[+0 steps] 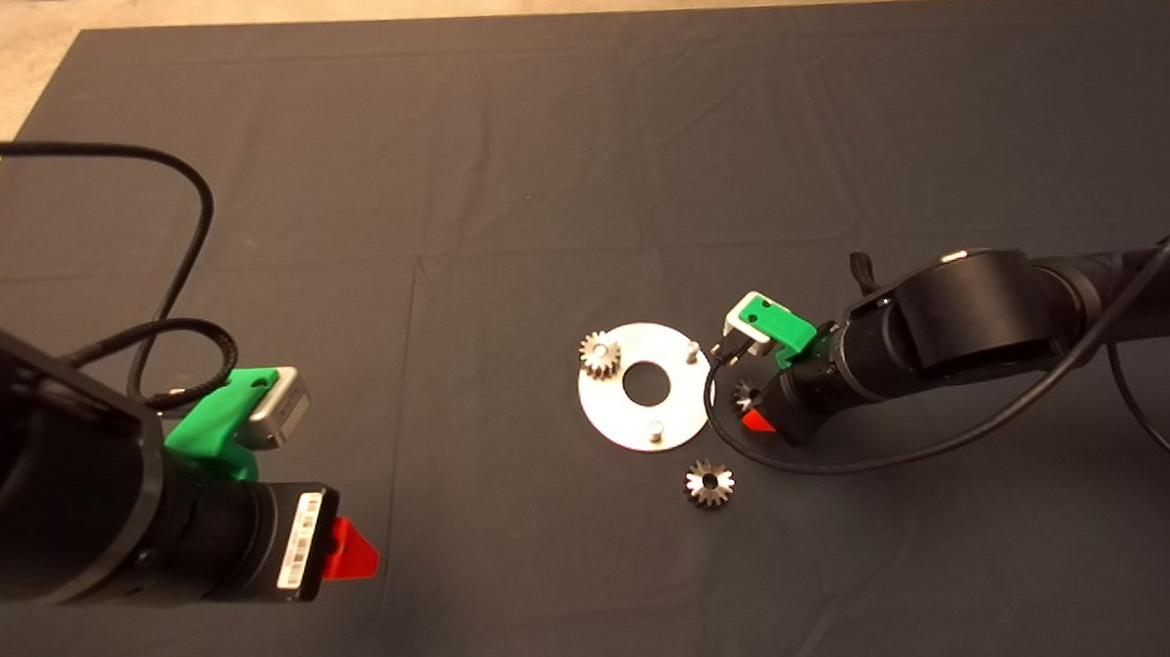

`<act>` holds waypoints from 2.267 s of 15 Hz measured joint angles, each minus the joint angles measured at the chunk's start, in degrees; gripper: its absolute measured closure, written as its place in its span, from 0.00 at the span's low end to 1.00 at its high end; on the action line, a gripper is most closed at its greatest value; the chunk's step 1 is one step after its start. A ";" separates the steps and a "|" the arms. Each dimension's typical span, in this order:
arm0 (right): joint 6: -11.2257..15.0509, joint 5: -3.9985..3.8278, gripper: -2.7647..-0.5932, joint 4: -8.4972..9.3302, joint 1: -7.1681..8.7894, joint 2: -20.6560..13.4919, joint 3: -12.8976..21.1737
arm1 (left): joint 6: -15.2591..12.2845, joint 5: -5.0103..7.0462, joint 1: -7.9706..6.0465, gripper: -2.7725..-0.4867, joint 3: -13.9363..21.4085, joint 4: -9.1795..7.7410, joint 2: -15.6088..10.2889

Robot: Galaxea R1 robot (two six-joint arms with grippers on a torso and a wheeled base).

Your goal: Install three planetary gears onto the carrier pins

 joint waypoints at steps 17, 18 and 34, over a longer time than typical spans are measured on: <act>0.00 0.36 0.57 -2.66 -0.76 0.95 0.00 | 0.00 -0.02 0.00 0.26 0.13 -0.85 -0.02; 0.00 0.36 0.57 -2.97 -0.76 1.20 -0.02 | 0.00 -0.02 0.00 0.26 0.15 -0.86 0.00; 0.00 -0.55 0.59 -4.70 -2.05 1.87 -0.02 | 0.00 -0.05 0.00 0.26 0.23 -1.24 -0.02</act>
